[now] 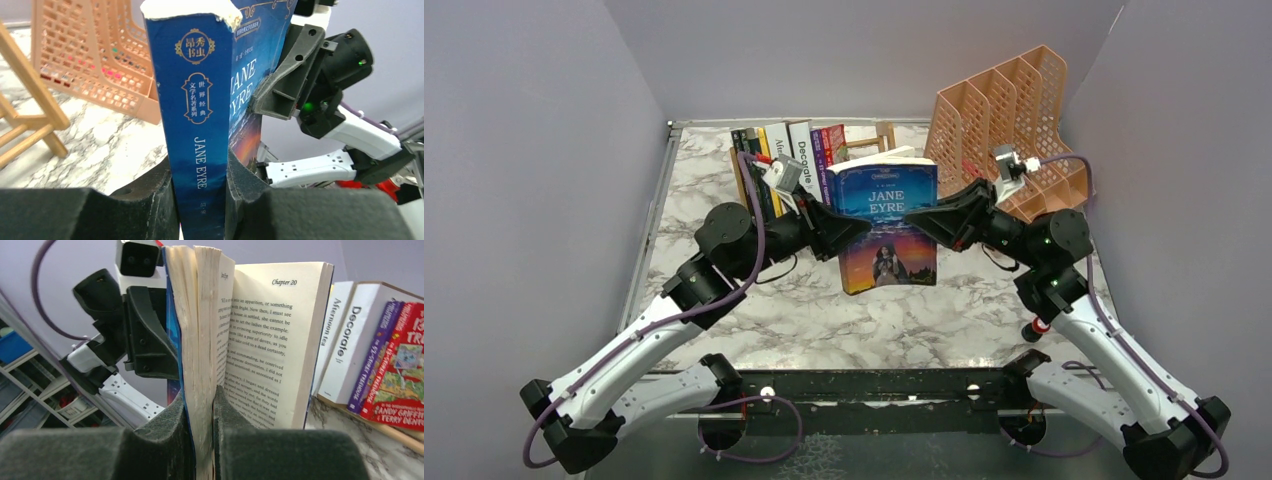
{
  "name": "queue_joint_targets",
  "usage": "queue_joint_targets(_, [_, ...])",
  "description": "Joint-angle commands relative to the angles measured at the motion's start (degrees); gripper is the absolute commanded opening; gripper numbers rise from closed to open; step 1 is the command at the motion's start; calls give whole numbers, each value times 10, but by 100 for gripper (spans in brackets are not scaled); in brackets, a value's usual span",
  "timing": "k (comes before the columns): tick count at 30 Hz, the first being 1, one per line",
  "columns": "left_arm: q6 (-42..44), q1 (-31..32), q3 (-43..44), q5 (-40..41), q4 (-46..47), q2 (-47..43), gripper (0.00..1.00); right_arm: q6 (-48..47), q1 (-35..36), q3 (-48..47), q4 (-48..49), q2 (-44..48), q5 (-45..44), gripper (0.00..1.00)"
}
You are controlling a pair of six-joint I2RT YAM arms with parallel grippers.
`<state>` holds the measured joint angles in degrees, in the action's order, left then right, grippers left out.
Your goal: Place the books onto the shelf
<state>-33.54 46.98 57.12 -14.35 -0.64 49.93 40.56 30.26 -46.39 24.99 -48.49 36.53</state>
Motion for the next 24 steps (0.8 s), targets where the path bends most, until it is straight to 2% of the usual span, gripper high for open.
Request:
queue_joint_targets(1, [1,1,41,55,-15,11,0,-23,1,-24,-32,-7,-46,13])
queue_joint_targets(4, [25,1,55,125,-57,16,0,-46,1,-40,-109,-15,-105,43])
queue_joint_targets(6, [41,2,72,206,-102,20,0,-60,1,-50,-169,-22,-159,60])
queue_joint_targets(8, [51,1,95,293,-156,29,0,-73,1,-61,-225,-30,-212,71])
queue_joint_targets(10, [60,1,120,356,-197,43,0,-94,1,-67,-258,-39,-228,74])
queue_joint_targets(12, [75,1,144,384,-214,58,0,-102,1,-71,-285,-46,-239,74])
queue_joint_targets(17, [111,1,229,419,-229,128,0,-114,1,-70,-305,-50,-269,74])
queue_joint_targets(24, [130,-4,353,436,-199,257,0,-114,1,-64,-329,-48,-304,74])
